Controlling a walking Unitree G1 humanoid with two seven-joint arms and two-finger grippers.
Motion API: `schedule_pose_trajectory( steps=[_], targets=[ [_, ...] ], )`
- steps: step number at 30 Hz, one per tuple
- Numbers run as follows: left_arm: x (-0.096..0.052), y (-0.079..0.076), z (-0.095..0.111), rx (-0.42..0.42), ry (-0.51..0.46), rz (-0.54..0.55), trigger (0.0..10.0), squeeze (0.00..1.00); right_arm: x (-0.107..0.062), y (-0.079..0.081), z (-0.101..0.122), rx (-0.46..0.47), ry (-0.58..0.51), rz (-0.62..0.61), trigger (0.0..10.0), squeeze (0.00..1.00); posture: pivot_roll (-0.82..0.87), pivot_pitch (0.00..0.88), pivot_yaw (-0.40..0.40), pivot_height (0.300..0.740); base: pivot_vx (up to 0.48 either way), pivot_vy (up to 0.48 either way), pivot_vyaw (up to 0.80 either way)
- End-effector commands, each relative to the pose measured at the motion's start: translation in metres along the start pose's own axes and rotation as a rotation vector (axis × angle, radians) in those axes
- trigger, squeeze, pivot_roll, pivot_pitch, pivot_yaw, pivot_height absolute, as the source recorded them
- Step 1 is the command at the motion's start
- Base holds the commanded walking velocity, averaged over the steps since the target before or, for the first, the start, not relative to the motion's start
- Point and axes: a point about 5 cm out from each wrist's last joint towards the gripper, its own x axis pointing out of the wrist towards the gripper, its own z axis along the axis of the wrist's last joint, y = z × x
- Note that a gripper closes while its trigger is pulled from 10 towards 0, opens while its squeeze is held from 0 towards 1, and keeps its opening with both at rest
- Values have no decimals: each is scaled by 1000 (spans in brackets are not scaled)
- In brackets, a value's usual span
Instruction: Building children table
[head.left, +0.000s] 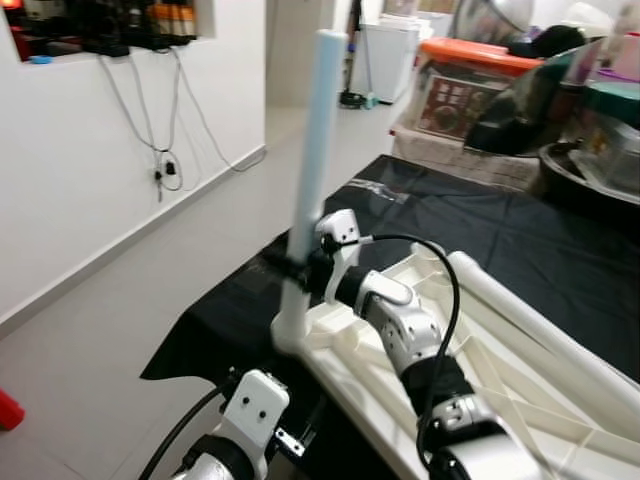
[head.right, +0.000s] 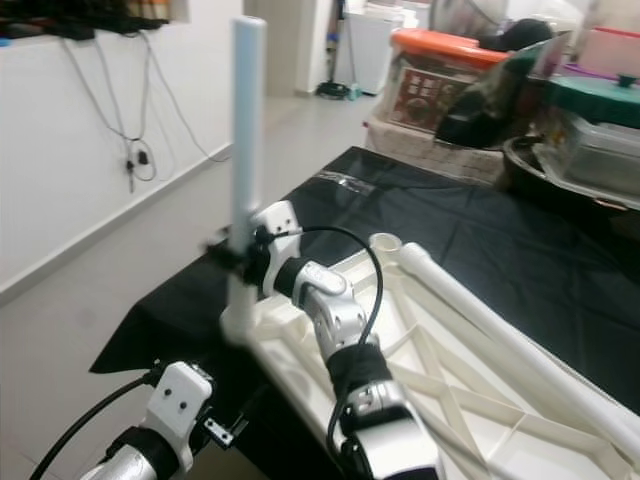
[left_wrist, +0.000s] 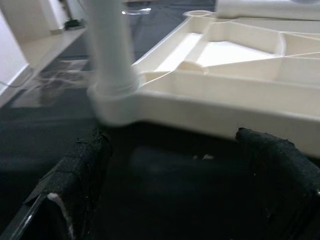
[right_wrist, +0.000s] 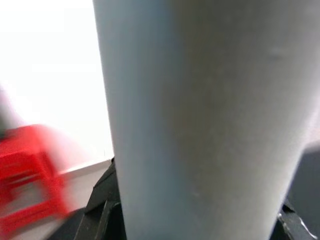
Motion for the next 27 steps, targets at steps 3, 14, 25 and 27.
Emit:
schedule_pose_trajectory(
  steps=[3, 14, 25, 27],
  targets=[
    [0, -1, -3, -13, 8, -8, 10000, 0, -43, -37, -16, 11, 40, -594, 0, 0, 236, 0, -119, 740, 0, 0, 0],
    [1, -1, -4, -11, 9, -9, 10000, 0, -51, -21, -14, 80, 0, -770, 9765, 0, 233, 0, -120, 740, 0, 0, 0],
    [1, -1, -3, -12, 8, -8, 10000, 0, -29, 10, -16, 163, -14, -415, 10000, 0, 228, 0, -118, 740, 0, 0, 0],
    [2, -1, -3, -13, 7, -8, 10000, 0, -24, 10, -16, 176, -8, -300, 10000, 0, 229, 0, -117, 740, 0, 0, 0]
  ],
)
